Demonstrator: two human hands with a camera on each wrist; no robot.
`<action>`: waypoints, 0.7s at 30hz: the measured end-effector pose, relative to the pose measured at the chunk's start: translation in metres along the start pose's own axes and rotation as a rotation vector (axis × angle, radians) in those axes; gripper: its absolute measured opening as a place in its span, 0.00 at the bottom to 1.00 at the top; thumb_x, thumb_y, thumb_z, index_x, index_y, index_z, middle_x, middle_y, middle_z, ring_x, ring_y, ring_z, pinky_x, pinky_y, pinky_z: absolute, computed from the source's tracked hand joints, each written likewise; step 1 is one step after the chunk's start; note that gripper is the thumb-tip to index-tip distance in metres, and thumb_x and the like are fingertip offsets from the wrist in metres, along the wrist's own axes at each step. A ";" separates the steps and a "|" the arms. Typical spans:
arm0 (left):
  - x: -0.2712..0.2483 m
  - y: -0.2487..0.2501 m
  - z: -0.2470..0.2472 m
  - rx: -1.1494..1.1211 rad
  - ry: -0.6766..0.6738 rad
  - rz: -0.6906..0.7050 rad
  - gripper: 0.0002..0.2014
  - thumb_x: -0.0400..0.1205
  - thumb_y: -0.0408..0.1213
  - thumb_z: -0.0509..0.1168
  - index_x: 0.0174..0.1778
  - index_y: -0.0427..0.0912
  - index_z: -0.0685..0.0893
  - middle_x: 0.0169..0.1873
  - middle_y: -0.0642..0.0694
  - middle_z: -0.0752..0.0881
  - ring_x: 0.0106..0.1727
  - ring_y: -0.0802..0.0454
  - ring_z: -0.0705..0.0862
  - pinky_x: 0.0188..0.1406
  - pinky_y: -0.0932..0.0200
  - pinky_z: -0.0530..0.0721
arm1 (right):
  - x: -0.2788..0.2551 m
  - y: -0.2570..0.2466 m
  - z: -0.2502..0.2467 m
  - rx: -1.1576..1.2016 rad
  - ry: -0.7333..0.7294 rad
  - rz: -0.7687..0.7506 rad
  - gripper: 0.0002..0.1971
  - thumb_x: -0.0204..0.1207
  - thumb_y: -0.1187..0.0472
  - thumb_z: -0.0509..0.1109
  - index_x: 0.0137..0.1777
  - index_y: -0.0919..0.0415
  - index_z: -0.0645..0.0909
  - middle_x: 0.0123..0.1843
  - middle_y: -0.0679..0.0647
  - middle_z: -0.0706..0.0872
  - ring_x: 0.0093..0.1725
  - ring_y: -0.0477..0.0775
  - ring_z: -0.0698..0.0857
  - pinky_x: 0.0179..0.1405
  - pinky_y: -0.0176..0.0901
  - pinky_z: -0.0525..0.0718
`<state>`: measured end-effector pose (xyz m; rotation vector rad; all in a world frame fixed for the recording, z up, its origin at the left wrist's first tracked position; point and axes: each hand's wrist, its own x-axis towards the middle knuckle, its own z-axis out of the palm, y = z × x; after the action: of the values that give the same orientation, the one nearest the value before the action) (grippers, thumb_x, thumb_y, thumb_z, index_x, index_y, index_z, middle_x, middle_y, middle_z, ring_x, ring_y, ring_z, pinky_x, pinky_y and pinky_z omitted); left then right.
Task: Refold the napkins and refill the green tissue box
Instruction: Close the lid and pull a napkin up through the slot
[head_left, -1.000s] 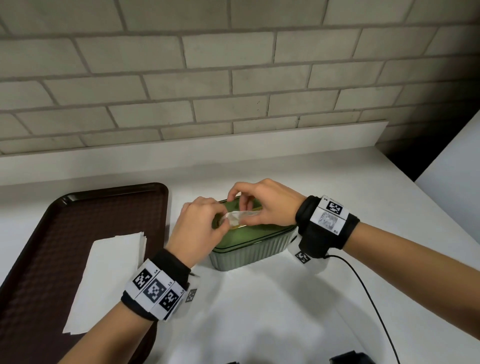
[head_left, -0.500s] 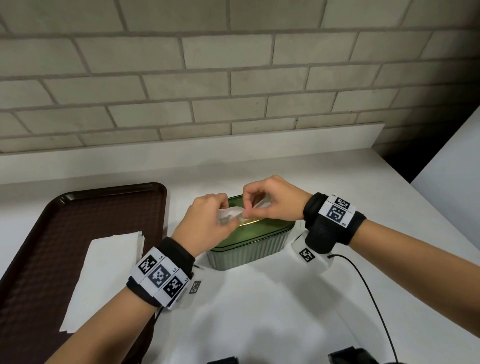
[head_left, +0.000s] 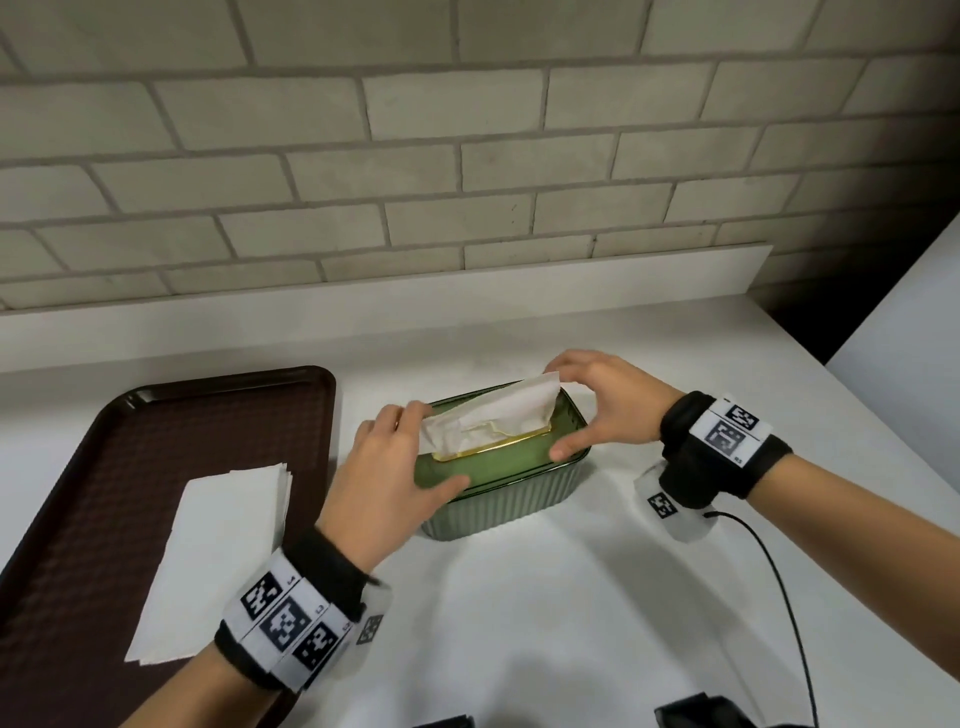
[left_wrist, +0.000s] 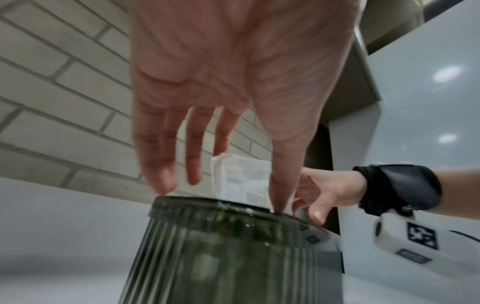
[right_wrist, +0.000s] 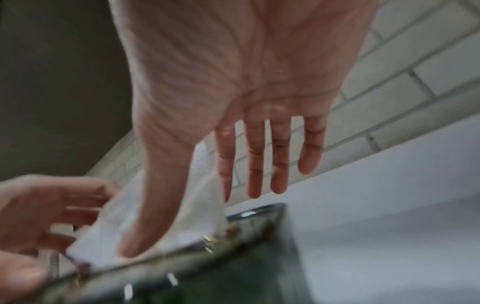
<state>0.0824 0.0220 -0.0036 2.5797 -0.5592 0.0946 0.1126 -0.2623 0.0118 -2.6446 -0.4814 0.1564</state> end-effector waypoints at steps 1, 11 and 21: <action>-0.002 -0.002 0.001 -0.016 -0.015 -0.019 0.33 0.71 0.54 0.76 0.69 0.47 0.74 0.59 0.49 0.79 0.59 0.49 0.79 0.58 0.50 0.82 | -0.005 0.004 0.002 0.023 -0.004 0.019 0.37 0.53 0.36 0.84 0.62 0.51 0.83 0.63 0.42 0.78 0.57 0.44 0.79 0.54 0.24 0.74; 0.031 -0.019 0.006 -0.218 0.076 -0.094 0.19 0.71 0.48 0.79 0.51 0.39 0.89 0.48 0.48 0.89 0.53 0.49 0.86 0.54 0.52 0.85 | -0.018 0.006 0.010 0.161 0.121 0.150 0.35 0.50 0.43 0.88 0.59 0.52 0.86 0.63 0.44 0.79 0.46 0.46 0.84 0.52 0.33 0.83; 0.042 -0.010 -0.009 -0.173 0.208 -0.012 0.08 0.78 0.39 0.74 0.33 0.44 0.87 0.32 0.53 0.88 0.36 0.59 0.84 0.34 0.73 0.72 | -0.005 -0.007 0.020 0.145 0.393 0.116 0.10 0.73 0.56 0.78 0.34 0.60 0.87 0.29 0.47 0.82 0.33 0.39 0.78 0.34 0.24 0.70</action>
<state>0.1252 0.0185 0.0068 2.3695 -0.4529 0.2935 0.1018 -0.2502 -0.0027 -2.4744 -0.1778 -0.2786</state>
